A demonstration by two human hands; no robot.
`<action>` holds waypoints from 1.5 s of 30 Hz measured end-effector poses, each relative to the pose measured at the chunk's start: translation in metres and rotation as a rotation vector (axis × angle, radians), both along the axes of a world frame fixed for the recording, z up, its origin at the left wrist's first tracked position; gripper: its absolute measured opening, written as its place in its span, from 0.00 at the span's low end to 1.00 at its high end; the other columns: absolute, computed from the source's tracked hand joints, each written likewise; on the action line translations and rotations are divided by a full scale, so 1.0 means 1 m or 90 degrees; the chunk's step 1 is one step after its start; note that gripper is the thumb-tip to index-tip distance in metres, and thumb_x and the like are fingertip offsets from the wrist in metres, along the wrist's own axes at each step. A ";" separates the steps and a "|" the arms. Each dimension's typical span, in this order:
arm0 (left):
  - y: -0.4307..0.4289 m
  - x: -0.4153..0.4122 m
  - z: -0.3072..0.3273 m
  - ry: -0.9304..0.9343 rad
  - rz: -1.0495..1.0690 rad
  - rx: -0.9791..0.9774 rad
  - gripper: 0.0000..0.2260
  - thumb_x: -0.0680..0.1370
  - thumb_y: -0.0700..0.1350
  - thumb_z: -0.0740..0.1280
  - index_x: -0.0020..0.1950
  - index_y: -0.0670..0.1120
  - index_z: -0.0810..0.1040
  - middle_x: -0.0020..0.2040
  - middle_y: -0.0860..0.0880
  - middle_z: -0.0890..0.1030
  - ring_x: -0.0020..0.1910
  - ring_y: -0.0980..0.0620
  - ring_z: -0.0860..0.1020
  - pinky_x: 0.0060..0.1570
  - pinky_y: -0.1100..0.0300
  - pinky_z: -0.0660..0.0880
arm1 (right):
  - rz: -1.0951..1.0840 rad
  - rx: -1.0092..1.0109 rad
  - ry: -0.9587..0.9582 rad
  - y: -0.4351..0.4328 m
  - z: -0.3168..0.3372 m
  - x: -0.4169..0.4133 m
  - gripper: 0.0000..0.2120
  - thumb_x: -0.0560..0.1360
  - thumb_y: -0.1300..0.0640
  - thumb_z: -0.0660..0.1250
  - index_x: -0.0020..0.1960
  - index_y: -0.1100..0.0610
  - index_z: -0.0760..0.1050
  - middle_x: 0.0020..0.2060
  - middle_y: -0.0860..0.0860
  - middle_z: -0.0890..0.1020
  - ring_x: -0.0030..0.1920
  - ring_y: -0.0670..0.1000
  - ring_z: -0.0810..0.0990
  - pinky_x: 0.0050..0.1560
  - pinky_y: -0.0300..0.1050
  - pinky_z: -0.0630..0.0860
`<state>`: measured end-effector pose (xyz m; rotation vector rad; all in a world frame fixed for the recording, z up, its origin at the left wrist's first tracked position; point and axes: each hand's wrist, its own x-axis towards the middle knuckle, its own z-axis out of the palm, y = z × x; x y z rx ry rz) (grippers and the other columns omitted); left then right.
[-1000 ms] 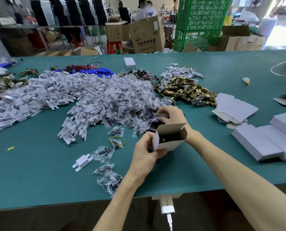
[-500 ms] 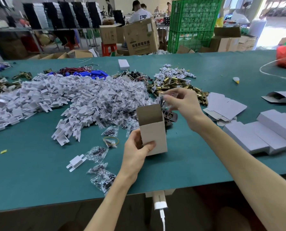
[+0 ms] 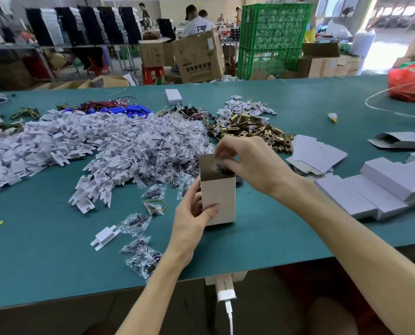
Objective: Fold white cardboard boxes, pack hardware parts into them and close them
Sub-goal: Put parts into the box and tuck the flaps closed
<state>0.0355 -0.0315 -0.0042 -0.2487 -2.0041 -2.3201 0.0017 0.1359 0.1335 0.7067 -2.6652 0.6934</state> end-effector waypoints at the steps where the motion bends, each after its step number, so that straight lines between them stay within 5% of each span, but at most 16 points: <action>1: 0.000 0.000 0.000 0.000 0.001 0.000 0.33 0.79 0.34 0.72 0.78 0.57 0.68 0.60 0.51 0.86 0.63 0.52 0.82 0.57 0.63 0.79 | -0.002 0.000 -0.006 0.000 -0.002 0.001 0.05 0.79 0.60 0.70 0.54 0.55 0.80 0.47 0.51 0.85 0.52 0.53 0.81 0.55 0.55 0.77; 6: 0.001 0.003 0.003 0.039 0.006 -0.040 0.38 0.80 0.35 0.71 0.79 0.69 0.62 0.65 0.50 0.81 0.59 0.52 0.82 0.58 0.61 0.79 | 0.003 0.176 -0.001 -0.005 -0.003 0.004 0.08 0.83 0.55 0.62 0.57 0.52 0.79 0.51 0.48 0.85 0.55 0.53 0.78 0.58 0.54 0.73; 10: 0.001 0.004 0.006 0.059 0.012 -0.053 0.39 0.81 0.34 0.70 0.80 0.67 0.59 0.65 0.54 0.79 0.56 0.63 0.81 0.54 0.67 0.77 | -0.026 0.294 -0.089 -0.017 -0.006 0.007 0.14 0.85 0.46 0.56 0.61 0.55 0.72 0.50 0.54 0.81 0.52 0.60 0.80 0.54 0.58 0.76; 12: 0.001 0.004 0.006 0.062 0.014 -0.046 0.39 0.81 0.33 0.69 0.80 0.66 0.60 0.67 0.53 0.79 0.59 0.55 0.82 0.56 0.62 0.79 | -0.032 0.292 -0.105 -0.018 -0.011 0.009 0.14 0.85 0.45 0.56 0.60 0.56 0.68 0.50 0.56 0.80 0.50 0.62 0.79 0.53 0.59 0.76; 16: 0.000 0.003 0.006 0.069 0.007 -0.044 0.37 0.82 0.33 0.68 0.81 0.65 0.60 0.62 0.64 0.82 0.58 0.53 0.82 0.56 0.60 0.80 | -0.003 0.129 -0.048 -0.011 -0.017 0.013 0.06 0.84 0.55 0.60 0.59 0.56 0.68 0.54 0.52 0.79 0.52 0.58 0.79 0.51 0.58 0.76; 22: 0.000 0.003 0.006 0.070 0.006 -0.029 0.37 0.82 0.32 0.68 0.77 0.70 0.65 0.60 0.61 0.83 0.56 0.53 0.83 0.55 0.56 0.82 | -0.016 -0.038 0.071 0.000 -0.040 0.011 0.06 0.83 0.58 0.64 0.56 0.59 0.78 0.57 0.51 0.75 0.60 0.51 0.73 0.58 0.49 0.75; 27: 0.000 0.003 0.006 0.077 0.008 -0.007 0.36 0.81 0.30 0.67 0.74 0.69 0.71 0.63 0.52 0.81 0.57 0.51 0.82 0.54 0.56 0.82 | -0.052 -0.331 -0.032 -0.001 -0.066 0.015 0.14 0.80 0.60 0.69 0.64 0.55 0.72 0.59 0.50 0.74 0.53 0.43 0.77 0.51 0.39 0.78; 32: 0.000 0.003 0.005 0.077 0.003 0.003 0.34 0.80 0.30 0.68 0.74 0.66 0.72 0.62 0.53 0.81 0.57 0.52 0.82 0.52 0.59 0.81 | -0.023 -0.452 -0.113 0.000 -0.085 0.021 0.15 0.80 0.59 0.69 0.66 0.49 0.75 0.59 0.43 0.79 0.53 0.44 0.83 0.50 0.35 0.77; 41: 0.002 0.004 0.006 0.093 -0.004 0.016 0.25 0.82 0.34 0.67 0.74 0.57 0.72 0.61 0.50 0.82 0.57 0.50 0.83 0.51 0.56 0.82 | 0.030 -0.513 -0.181 -0.003 -0.097 0.026 0.12 0.84 0.58 0.63 0.65 0.49 0.78 0.60 0.45 0.82 0.54 0.52 0.83 0.56 0.53 0.81; 45: 0.001 0.007 0.008 0.075 0.005 0.032 0.15 0.83 0.43 0.69 0.68 0.55 0.75 0.58 0.47 0.83 0.54 0.46 0.84 0.49 0.51 0.84 | 0.003 -0.506 -0.150 -0.005 -0.102 0.029 0.09 0.83 0.54 0.66 0.62 0.49 0.80 0.56 0.49 0.82 0.50 0.53 0.81 0.49 0.50 0.80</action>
